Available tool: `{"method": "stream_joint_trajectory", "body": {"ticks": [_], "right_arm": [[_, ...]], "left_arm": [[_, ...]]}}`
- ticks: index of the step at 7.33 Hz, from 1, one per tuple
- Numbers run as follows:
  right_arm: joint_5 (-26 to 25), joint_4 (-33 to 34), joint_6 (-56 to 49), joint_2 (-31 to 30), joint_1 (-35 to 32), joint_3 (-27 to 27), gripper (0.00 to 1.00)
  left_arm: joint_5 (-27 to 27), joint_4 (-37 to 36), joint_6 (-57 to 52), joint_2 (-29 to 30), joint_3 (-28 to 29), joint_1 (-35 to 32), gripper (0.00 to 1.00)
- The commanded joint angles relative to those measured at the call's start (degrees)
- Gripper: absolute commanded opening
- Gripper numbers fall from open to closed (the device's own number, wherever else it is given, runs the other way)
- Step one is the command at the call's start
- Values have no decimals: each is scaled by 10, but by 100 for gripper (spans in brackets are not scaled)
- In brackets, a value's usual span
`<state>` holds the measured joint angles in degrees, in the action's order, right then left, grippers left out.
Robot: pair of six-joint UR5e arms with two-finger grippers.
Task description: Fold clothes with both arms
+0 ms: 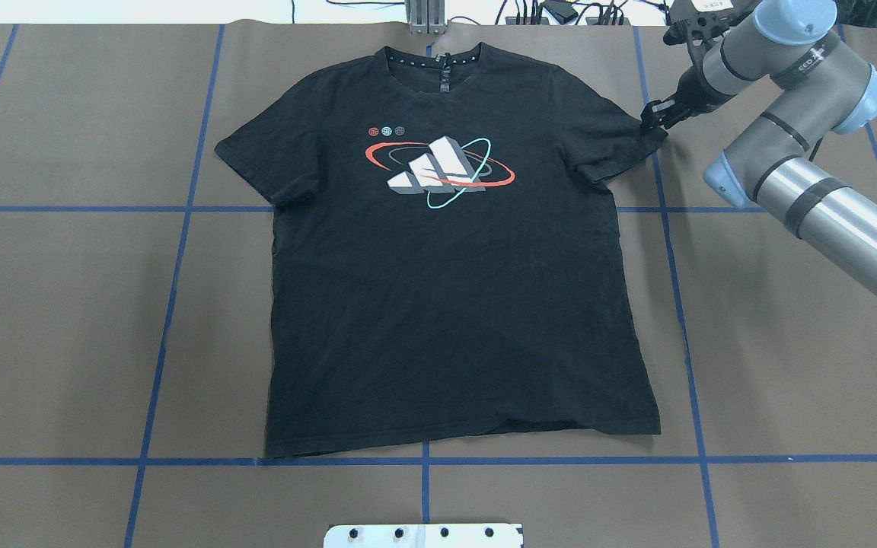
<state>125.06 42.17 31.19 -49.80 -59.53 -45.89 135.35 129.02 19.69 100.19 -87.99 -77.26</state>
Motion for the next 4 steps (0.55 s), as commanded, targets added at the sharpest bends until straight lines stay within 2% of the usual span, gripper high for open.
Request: {"method": "stream_joint_trajectory", "body": {"ticks": [1, 4], "right_arm": [[1, -1, -1, -3, 0, -1, 44], [4, -2, -1, -4, 0, -3, 40]], "left_arm": [[0, 0, 0, 0, 1, 0, 100], [0, 0, 0, 0, 0, 0, 100]]}}
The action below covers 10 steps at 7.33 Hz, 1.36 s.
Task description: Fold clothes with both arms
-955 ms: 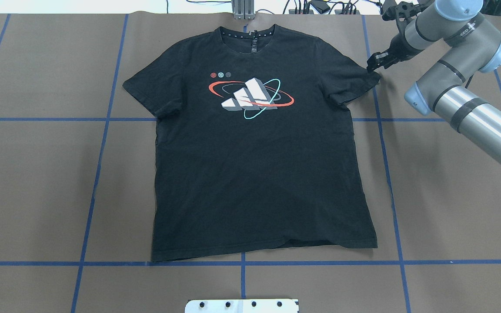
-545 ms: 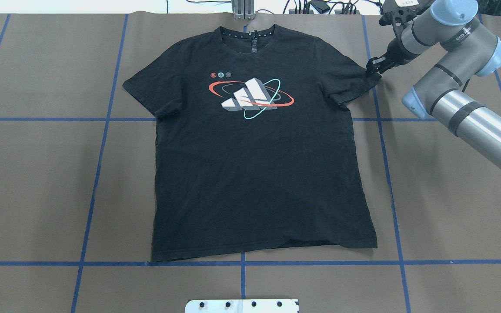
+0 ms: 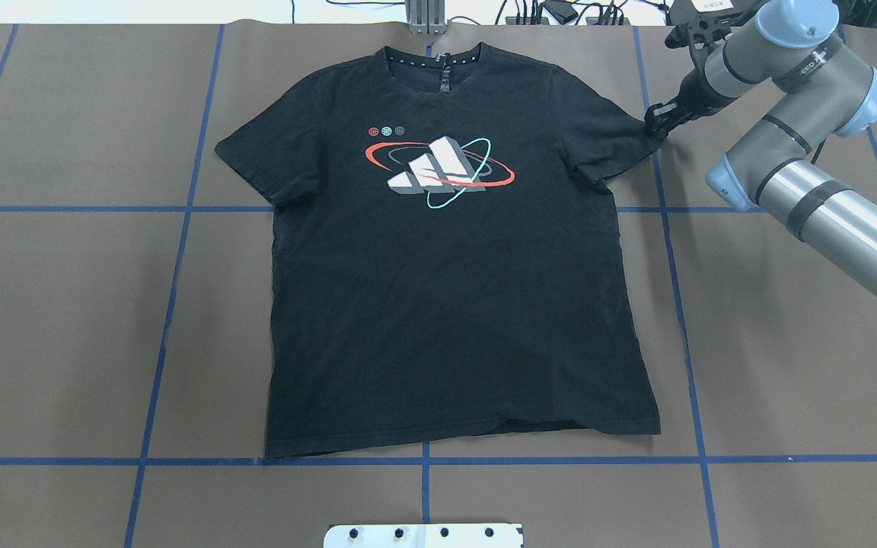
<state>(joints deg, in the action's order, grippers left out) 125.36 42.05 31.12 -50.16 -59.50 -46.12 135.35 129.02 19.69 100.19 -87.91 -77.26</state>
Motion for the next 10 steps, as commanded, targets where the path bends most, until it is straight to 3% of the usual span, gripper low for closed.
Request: {"method": "stream_joint_trajectory", "body": {"ticks": [1, 4, 5, 8, 10], "right_arm": [[1, 0, 0, -2, 0, -2, 37], [1, -1, 0, -8, -1, -10, 18], [1, 0, 0, -13, -2, -15, 1], [1, 2, 10, -7, -13, -27, 0], [0, 27, 63, 28, -9, -38, 0]], "left_arm": [[0, 0, 0, 0, -1, 0, 100], [0, 0, 1, 0, -1, 0, 100], [0, 0, 0, 0, -1, 0, 100], [0, 1, 2, 0, -2, 1, 100], [0, 2, 4, 0, -3, 1, 100]]}}
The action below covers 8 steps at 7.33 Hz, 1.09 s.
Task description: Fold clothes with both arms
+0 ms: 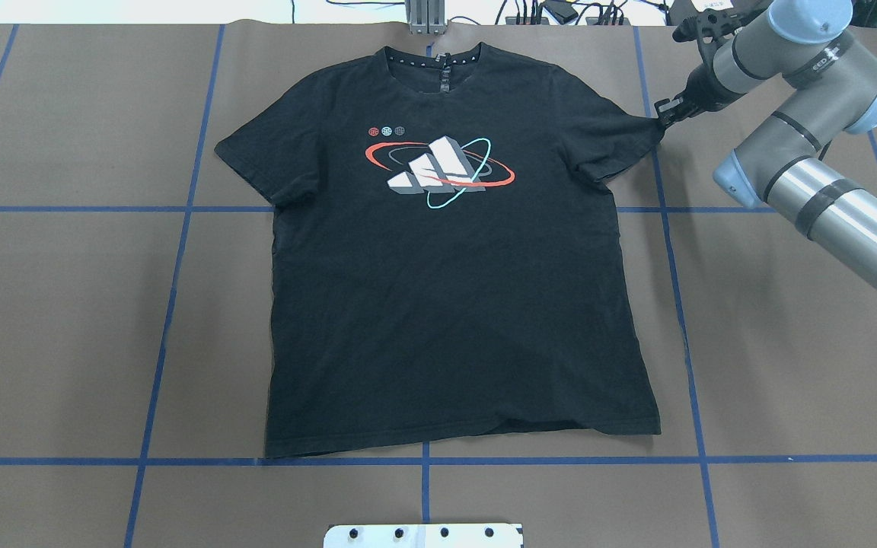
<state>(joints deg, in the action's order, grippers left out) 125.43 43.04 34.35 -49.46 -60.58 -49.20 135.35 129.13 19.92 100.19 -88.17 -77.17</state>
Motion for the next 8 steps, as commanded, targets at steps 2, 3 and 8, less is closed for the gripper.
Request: {"method": "stream_joint_trajectory", "body": {"ticks": [2, 3, 8], "right_arm": [[-17, 87, 73, 71, 19, -23, 0], [-45, 105, 121, 96, 44, -23, 0], [-155, 129, 211, 160, 127, -16, 0]], "left_arm": [[0, 1, 2, 0, -1, 0, 100], [0, 1, 2, 0, -1, 0, 100], [0, 0, 2, 0, 2, 1, 100]]}}
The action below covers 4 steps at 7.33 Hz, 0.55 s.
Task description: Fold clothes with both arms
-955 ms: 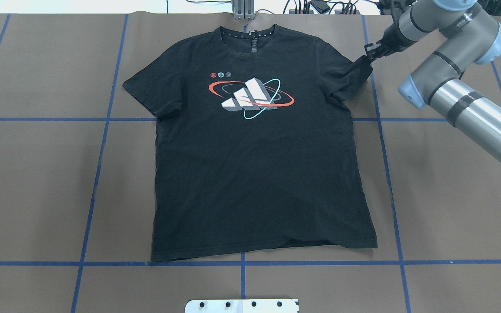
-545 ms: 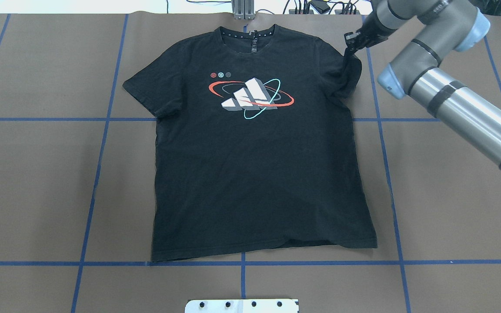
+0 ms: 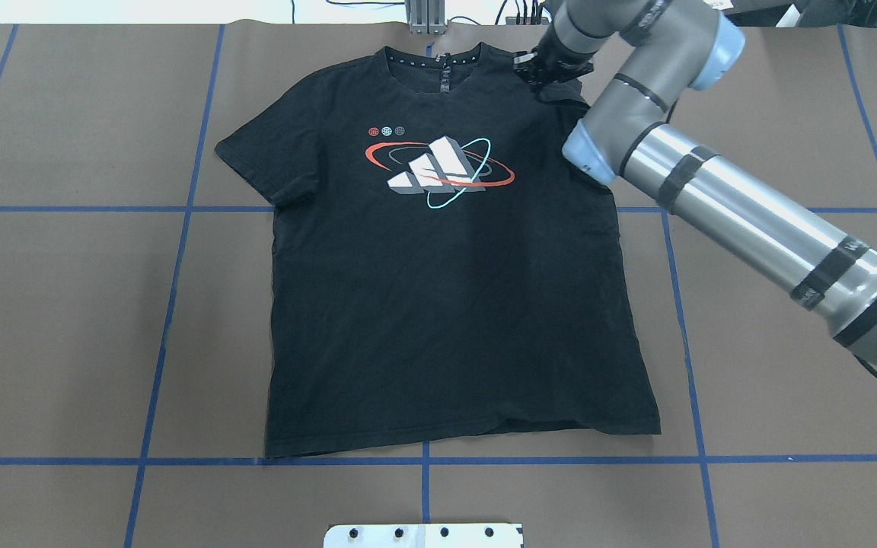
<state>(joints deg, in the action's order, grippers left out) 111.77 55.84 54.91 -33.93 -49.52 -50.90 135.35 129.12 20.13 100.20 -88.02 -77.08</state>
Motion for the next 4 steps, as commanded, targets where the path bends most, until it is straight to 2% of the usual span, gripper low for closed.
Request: {"method": "stream_joint_trajectory", "body": {"ticks": [1, 4], "right_arm": [[-24, 1, 6, 8, 25, 2, 0], [-48, 1, 21, 50, 39, 52, 0]], "left_arm": [[0, 0, 0, 1, 2, 1, 100], [0, 0, 0, 2, 3, 2, 100]]}}
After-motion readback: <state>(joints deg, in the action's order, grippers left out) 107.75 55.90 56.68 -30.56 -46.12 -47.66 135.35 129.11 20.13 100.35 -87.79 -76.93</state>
